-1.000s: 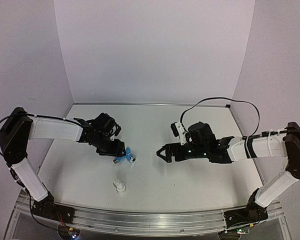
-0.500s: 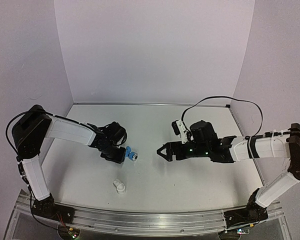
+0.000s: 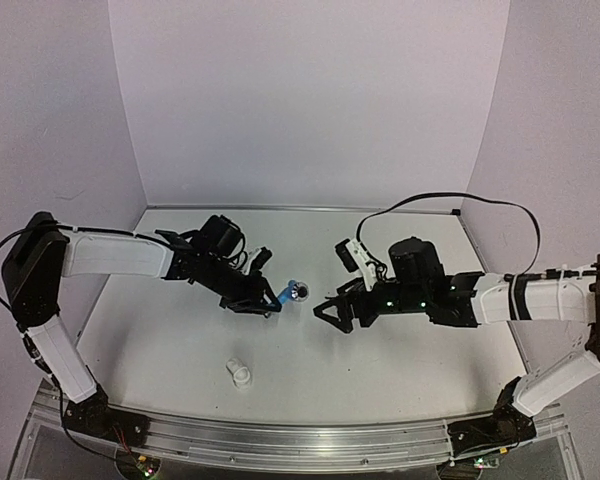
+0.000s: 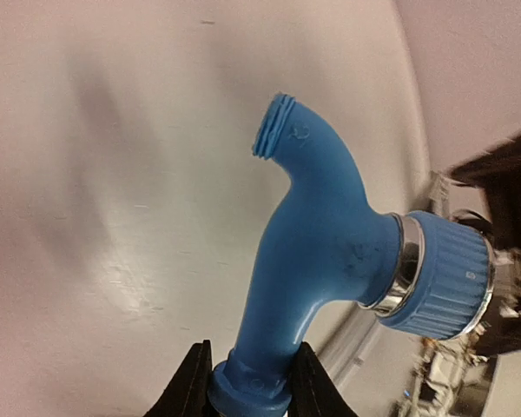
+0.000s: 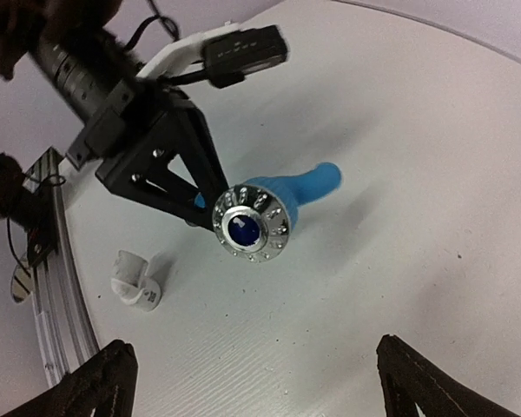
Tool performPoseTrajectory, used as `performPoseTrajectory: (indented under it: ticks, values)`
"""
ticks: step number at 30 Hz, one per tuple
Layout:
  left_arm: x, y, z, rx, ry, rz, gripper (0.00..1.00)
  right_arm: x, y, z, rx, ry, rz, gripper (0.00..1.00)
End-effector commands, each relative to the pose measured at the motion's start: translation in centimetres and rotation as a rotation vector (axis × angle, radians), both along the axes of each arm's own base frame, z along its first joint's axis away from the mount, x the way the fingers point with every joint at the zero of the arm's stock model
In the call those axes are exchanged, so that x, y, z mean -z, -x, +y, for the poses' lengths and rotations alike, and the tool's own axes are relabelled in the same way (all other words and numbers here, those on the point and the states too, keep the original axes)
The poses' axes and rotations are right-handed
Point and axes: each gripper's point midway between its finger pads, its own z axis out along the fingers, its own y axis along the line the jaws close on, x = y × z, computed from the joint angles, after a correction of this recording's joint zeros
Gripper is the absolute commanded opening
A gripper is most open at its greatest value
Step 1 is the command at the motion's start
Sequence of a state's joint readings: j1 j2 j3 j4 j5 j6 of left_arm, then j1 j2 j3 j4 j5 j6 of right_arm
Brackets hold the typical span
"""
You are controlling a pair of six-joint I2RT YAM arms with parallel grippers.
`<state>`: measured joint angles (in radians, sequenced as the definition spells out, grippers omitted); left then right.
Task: Install the water faucets
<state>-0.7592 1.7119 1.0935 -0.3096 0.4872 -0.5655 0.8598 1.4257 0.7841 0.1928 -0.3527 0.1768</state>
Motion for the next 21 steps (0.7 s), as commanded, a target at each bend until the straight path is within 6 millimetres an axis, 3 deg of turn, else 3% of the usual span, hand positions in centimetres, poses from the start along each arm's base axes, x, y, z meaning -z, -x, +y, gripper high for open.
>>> performPoseTrajectory:
  ticks: [1,6,10,21]
  values:
    - [-10.9,6.6,-3.4,0.325,0.476,0.199,0.00,-4.1,4.4,1.0,-0.312,-0.055,-0.254,0.95]
    - [-14.3,10.4,-1.9,0.451,0.579,0.246,0.00,-7.7,7.5,0.5,-0.475,-0.137,-0.422,0.93]
    - [-16.0,12.6,-1.7,0.515,0.603,0.275,0.00,-9.4,8.6,0.7,-0.557,-0.174,-0.498,0.91]
    - [-14.9,14.8,-2.4,0.566,0.579,0.354,0.00,-12.7,8.1,2.7,-0.626,-0.215,-0.598,0.90]
